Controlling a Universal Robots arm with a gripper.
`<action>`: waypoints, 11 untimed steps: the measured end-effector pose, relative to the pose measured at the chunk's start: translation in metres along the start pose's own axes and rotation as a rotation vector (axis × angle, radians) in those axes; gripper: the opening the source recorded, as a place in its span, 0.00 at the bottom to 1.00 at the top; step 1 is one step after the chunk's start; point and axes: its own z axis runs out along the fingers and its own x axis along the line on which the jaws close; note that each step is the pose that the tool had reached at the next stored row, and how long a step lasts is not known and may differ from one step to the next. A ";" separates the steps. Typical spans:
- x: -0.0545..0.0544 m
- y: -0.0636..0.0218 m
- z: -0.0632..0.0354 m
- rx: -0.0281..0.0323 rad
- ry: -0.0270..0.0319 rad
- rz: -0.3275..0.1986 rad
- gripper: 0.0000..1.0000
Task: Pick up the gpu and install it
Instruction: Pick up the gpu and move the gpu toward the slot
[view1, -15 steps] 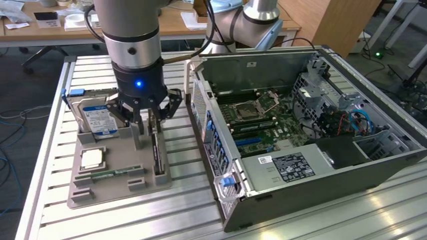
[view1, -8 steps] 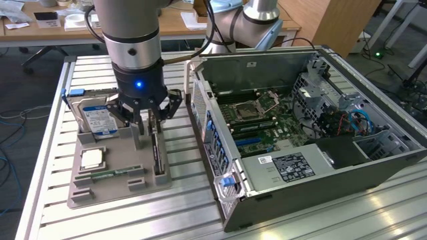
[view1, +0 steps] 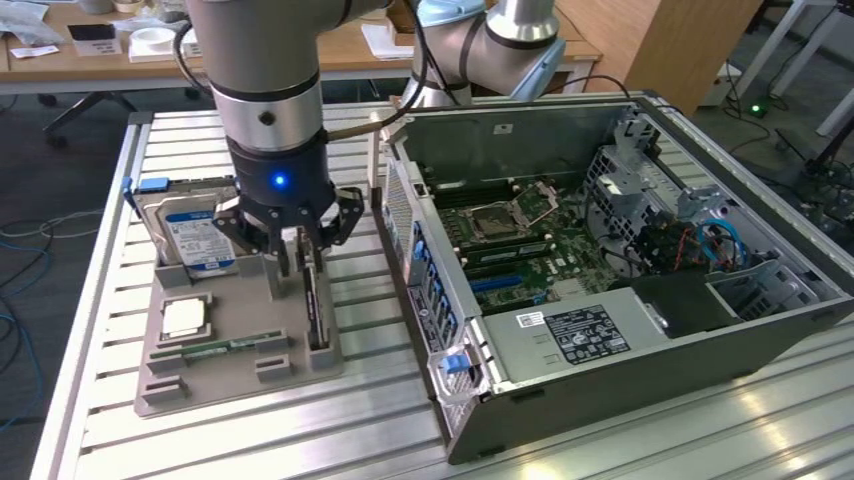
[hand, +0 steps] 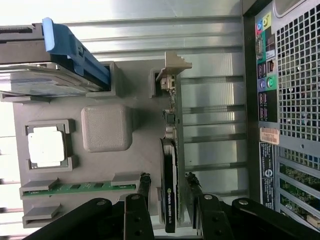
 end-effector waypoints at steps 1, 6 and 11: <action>0.000 0.0000 0.0016 0.0000 0.0001 0.000 0.42; -0.001 0.0001 0.0064 0.0002 0.0002 0.000 0.42; -0.003 0.0006 0.0111 -0.0002 -0.0003 0.000 0.42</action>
